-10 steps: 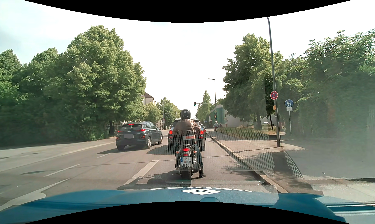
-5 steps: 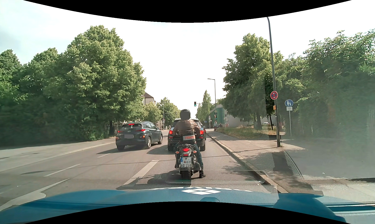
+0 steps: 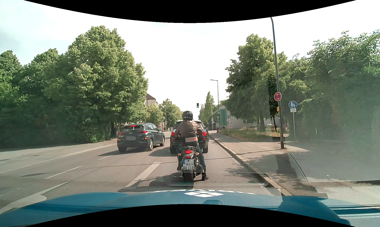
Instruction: Follow the waypoints while adhering to traffic rules and regulations
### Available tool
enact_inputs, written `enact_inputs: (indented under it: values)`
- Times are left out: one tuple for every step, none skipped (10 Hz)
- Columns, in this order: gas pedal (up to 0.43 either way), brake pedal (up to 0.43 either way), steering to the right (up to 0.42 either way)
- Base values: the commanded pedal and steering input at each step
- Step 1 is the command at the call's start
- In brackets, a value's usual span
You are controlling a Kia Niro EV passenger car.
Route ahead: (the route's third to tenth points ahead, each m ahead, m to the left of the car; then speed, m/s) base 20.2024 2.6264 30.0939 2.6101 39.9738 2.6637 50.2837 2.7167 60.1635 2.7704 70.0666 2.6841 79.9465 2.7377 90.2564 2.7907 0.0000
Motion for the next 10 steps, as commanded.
enact_inputs:
  values:
    - [0.0,0.293,0.003]
    - [0.0,0.293,0.004]
    - [0.0,0.293,0.003]
    - [0.0,0.293,0.003]
    - [0.0,0.293,0.003]
    - [0.0,0.293,0.003]
    - [0.0,0.293,0.003]
    - [0.0,0.293,0.003]
    - [0.0,0.293,0.004]
    - [0.0,0.293,0.004]
